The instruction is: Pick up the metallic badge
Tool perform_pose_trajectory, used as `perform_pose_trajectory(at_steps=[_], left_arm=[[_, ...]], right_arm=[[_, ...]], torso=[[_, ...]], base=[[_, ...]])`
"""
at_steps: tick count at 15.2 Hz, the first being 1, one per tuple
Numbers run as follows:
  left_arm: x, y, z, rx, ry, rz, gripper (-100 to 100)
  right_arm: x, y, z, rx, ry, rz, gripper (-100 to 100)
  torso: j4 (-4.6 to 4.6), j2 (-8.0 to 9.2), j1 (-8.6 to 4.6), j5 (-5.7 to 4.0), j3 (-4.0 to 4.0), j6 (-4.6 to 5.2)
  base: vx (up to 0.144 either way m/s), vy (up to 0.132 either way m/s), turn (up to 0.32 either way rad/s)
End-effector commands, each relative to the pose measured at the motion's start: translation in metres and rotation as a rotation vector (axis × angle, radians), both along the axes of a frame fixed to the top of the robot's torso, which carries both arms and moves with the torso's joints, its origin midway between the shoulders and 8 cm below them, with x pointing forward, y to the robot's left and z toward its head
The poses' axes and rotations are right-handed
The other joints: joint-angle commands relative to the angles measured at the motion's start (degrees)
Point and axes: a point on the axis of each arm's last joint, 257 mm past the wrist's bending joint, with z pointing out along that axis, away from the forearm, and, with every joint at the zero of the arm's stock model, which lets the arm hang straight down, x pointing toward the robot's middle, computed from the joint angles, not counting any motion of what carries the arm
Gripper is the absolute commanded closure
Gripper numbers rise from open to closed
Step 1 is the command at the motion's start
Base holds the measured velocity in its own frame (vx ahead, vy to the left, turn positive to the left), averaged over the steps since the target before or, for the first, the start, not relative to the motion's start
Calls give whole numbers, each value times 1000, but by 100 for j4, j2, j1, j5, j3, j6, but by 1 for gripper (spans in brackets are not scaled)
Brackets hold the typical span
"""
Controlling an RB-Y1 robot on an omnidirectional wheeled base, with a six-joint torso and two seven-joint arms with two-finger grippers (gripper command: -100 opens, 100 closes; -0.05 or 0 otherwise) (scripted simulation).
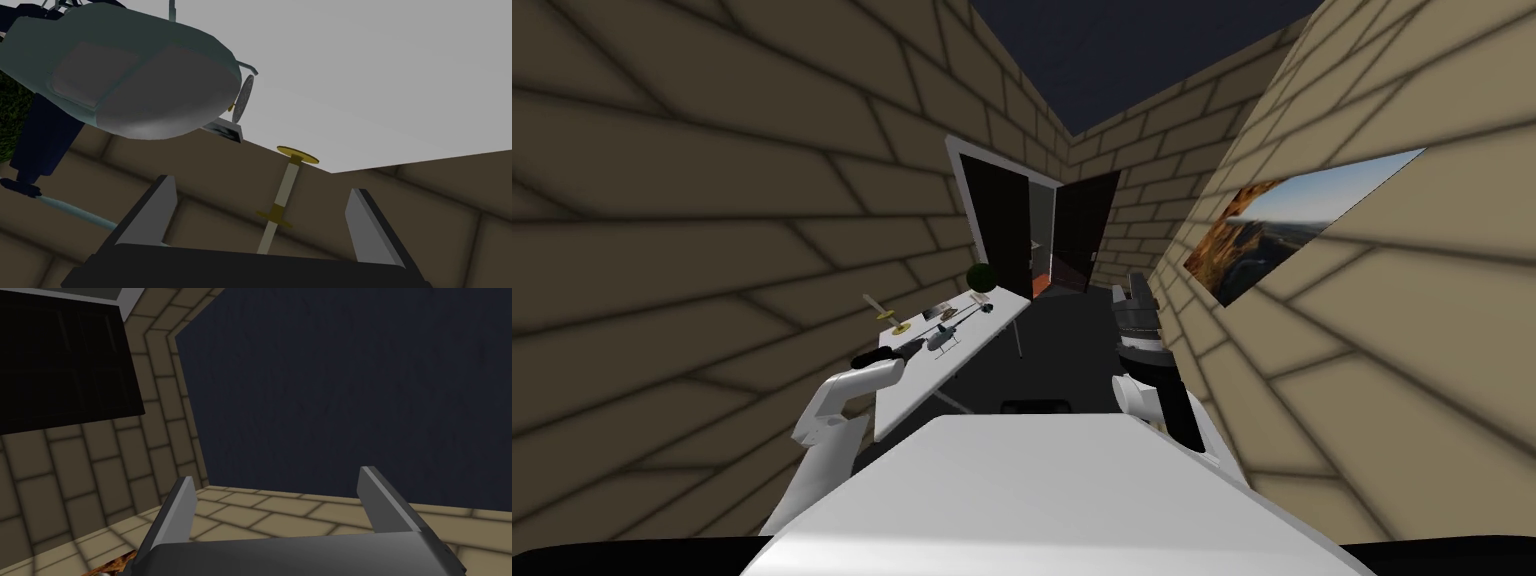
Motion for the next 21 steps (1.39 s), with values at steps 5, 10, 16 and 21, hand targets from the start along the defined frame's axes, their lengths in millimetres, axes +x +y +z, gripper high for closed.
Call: perform_pose_trajectory(at_steps=[5,10,16,21], left_arm=[[-25,10,-22,-32,135,26,-100],[-42,16,-36,-57,225,39,-100],[-63,21,-50,-92,330,52,-100],[-74,25,-56,-108,384,59,-100]], right_arm=[[0,0,0,0,0,0,0],[0,0,0,0,0,0,0],[0,0,0,0,0,0,0],[0,0,0,0,0,0,0]], torso=[[-1,-4,3,1,-2,1],[-29,-52,48,39,-40,28],[-76,-152,109,106,-114,70],[-105,-223,163,157,-163,103]], base=[[45,36,-150],[46,44,-110],[52,51,-119],[47,50,-97]])
